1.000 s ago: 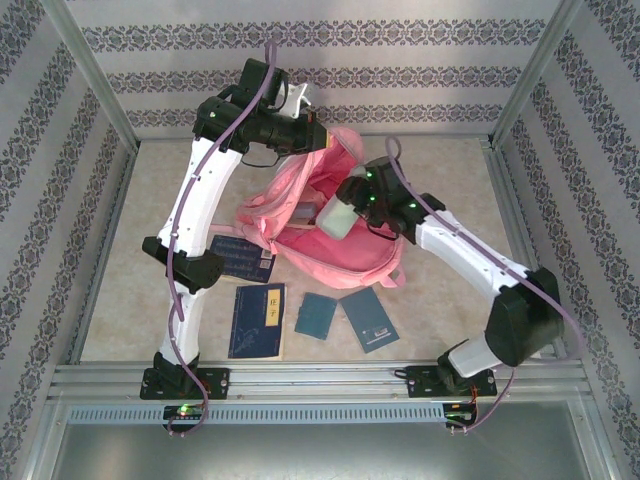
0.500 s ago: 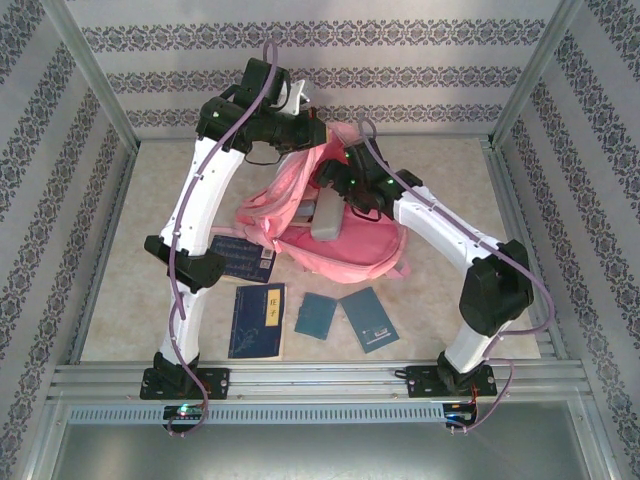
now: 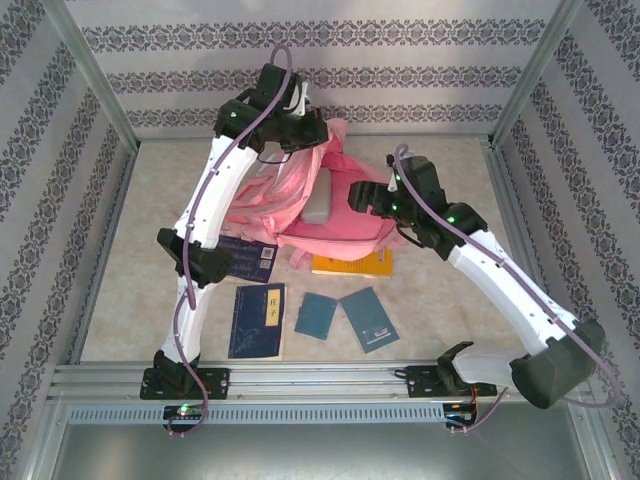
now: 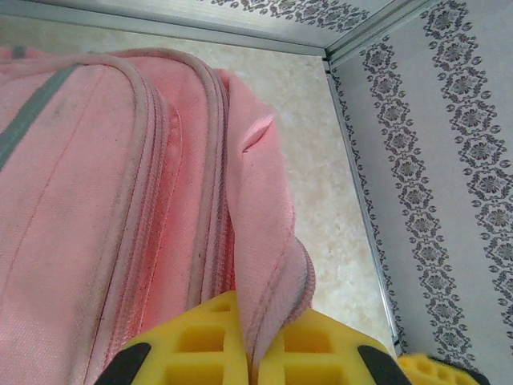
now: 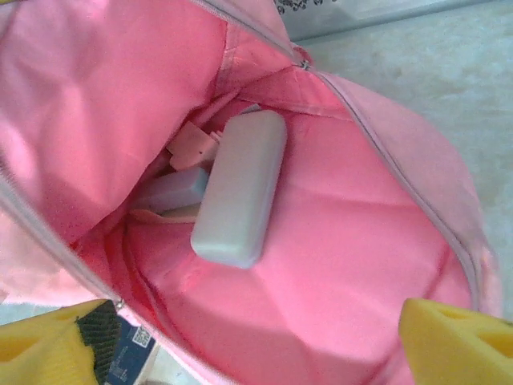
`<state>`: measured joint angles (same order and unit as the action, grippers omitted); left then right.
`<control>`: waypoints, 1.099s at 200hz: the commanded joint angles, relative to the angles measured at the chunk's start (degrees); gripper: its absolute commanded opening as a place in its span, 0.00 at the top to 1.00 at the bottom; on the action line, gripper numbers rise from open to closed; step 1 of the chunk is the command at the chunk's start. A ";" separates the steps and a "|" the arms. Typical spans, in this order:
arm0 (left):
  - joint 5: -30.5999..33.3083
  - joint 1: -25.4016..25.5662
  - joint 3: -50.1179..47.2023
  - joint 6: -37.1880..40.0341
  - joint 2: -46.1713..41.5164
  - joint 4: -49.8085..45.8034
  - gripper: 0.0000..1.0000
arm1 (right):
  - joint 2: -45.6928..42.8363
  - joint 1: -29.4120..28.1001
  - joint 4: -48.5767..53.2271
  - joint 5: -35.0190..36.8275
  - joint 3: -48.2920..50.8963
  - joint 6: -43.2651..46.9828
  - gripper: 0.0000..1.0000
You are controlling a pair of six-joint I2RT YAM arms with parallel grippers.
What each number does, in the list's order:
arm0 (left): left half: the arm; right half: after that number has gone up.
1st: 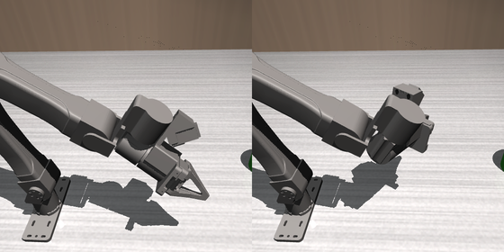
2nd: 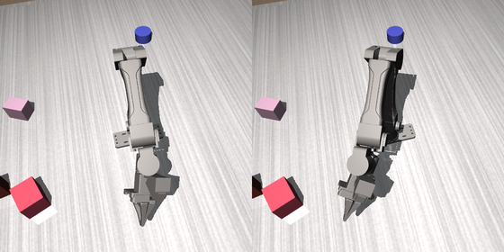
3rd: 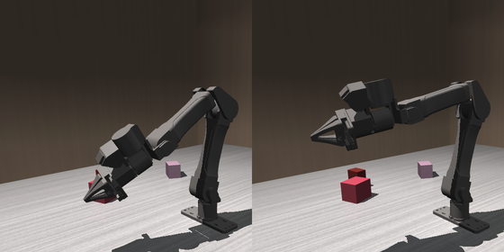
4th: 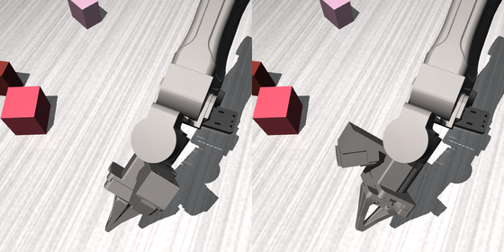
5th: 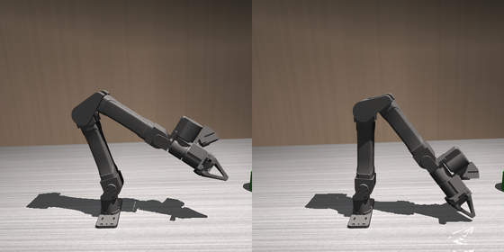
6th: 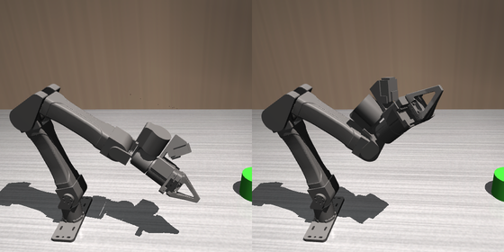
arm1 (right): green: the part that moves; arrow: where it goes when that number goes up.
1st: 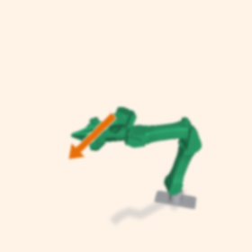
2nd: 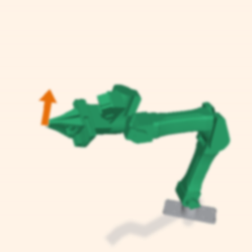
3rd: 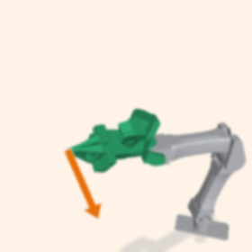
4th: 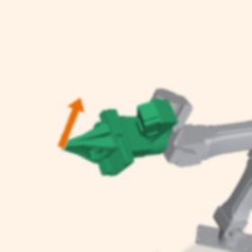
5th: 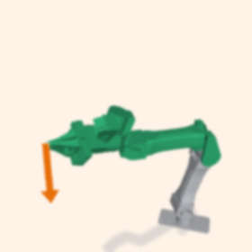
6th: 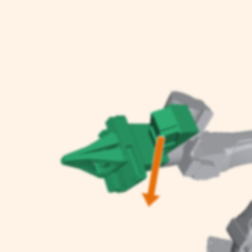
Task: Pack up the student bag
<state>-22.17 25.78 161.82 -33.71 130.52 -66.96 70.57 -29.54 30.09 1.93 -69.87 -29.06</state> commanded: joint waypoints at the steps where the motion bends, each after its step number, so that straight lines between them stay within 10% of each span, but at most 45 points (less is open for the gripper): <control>1: 0.56 -0.56 2.18 -1.95 1.89 3.26 1.00 | -4.01 -2.08 6.10 -1.32 4.38 5.45 0.16; 69: -1.69 0.01 2.12 -1.96 5.15 2.78 1.00 | -9.48 -13.64 18.58 0.15 16.60 7.95 0.31; 220: -2.79 -0.96 1.93 -2.28 4.90 0.33 1.00 | 18.53 -21.03 12.85 -2.37 21.31 0.28 0.30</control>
<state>-25.23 25.87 161.93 -35.24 135.57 -65.56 85.34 -50.15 46.17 -1.85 -48.90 -25.76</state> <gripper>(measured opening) 0.061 0.715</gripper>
